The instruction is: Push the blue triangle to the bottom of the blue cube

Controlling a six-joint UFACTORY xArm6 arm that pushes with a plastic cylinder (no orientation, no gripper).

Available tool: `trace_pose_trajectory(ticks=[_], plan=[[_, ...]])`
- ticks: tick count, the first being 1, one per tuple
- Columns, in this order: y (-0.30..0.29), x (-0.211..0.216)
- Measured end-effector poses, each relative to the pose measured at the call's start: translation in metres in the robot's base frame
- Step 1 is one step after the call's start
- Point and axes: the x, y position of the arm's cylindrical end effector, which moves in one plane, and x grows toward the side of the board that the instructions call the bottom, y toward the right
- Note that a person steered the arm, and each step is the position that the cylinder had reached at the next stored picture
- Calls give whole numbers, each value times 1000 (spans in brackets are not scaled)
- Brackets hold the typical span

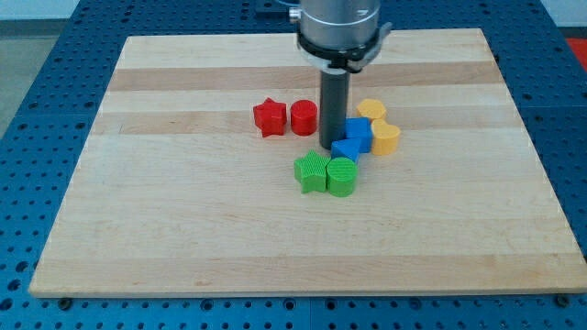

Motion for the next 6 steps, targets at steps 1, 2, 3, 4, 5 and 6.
trace_pose_trajectory(ticks=[1,2,3,4,5,6], plan=[[1,0],[-14,9],[-21,36],[-21,57],[-21,69],[-16,74]])
